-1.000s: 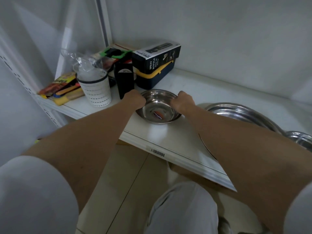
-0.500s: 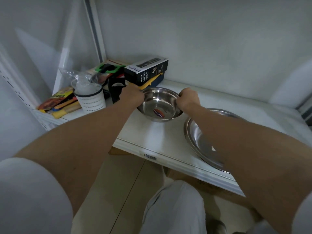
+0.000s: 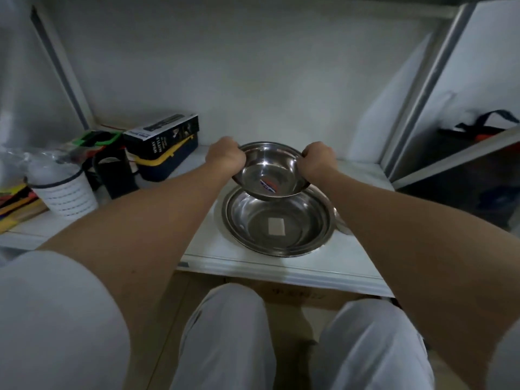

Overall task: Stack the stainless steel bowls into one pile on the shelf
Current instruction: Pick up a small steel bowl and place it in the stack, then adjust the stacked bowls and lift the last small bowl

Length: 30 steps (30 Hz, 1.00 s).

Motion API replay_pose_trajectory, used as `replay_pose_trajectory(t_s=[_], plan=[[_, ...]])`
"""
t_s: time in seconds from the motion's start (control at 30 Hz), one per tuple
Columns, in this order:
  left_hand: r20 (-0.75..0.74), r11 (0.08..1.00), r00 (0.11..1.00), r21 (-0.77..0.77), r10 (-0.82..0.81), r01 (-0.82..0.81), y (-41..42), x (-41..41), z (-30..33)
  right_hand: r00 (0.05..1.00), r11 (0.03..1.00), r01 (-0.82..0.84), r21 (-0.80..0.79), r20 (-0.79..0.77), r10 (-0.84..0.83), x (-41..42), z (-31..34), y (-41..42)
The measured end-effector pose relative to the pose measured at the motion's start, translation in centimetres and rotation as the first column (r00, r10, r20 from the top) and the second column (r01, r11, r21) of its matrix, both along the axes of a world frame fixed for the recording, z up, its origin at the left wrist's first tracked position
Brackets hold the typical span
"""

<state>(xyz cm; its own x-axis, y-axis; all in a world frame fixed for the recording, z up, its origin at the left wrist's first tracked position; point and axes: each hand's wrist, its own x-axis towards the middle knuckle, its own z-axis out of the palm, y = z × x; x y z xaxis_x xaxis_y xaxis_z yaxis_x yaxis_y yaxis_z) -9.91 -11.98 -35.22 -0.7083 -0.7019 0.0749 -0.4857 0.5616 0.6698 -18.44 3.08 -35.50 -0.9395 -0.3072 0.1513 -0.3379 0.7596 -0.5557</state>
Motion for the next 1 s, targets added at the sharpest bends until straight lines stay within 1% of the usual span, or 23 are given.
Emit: replay_pose_trajectory(t_s=[0.1,0.2,0.27,0.33,0.5,0.67,0.73,0.8,0.9,1.0], plan=[[0.036,0.999,0.999,-0.007,-0.038,0.038,1.3,-0.8,-1.1,1.0,1.0,0.011,0.006,0.01,-0.011,-0.4,-0.9,1.9],[0.087,0.999,0.995,-0.026,-0.042,0.044,2.0,-1.3,-2.1,1.0,0.999,-0.022,0.042,0.022,0.021,-0.6,-1.9,2.8],[0.142,0.996,0.989,-0.071,-0.036,0.046,2.1,-1.4,-2.9,0.998,0.995,-0.051,0.084,0.047,0.047,-0.7,-2.7,3.1],[0.202,0.987,0.978,-0.14,-0.053,0.082,2.2,-1.2,-3.9,0.994,0.989,-0.084,0.122,0.073,0.075,-0.5,-3.6,3.2],[0.352,0.942,0.927,-0.247,-0.131,0.227,2.0,-1.2,-6.5,0.984,0.948,-0.162,0.274,0.11,0.137,-0.2,-5.8,3.2],[0.458,0.884,0.879,-0.347,-0.131,0.313,2.2,-1.6,-8.0,0.976,0.866,-0.213,0.453,0.07,0.204,-0.2,-7.0,3.5],[0.474,0.861,0.871,-0.38,-0.134,0.339,2.2,-1.9,-8.0,0.972,0.842,-0.227,0.49,0.065,0.225,-0.4,-7.2,3.4],[0.471,0.844,0.868,-0.393,-0.156,0.364,2.4,-2.2,-7.8,0.969,0.839,-0.238,0.489,0.056,0.242,-0.8,-7.3,3.4],[0.417,0.84,0.887,-0.394,-0.198,0.372,3.1,-3.2,-7.3,0.973,0.877,-0.214,0.43,0.019,0.229,-1.8,-6.8,4.1],[0.32,0.862,0.912,-0.351,-0.256,0.365,5.0,-5.2,-6.6,0.992,0.927,-0.125,0.354,0.012,0.129,-3.2,-6.1,6.3]])
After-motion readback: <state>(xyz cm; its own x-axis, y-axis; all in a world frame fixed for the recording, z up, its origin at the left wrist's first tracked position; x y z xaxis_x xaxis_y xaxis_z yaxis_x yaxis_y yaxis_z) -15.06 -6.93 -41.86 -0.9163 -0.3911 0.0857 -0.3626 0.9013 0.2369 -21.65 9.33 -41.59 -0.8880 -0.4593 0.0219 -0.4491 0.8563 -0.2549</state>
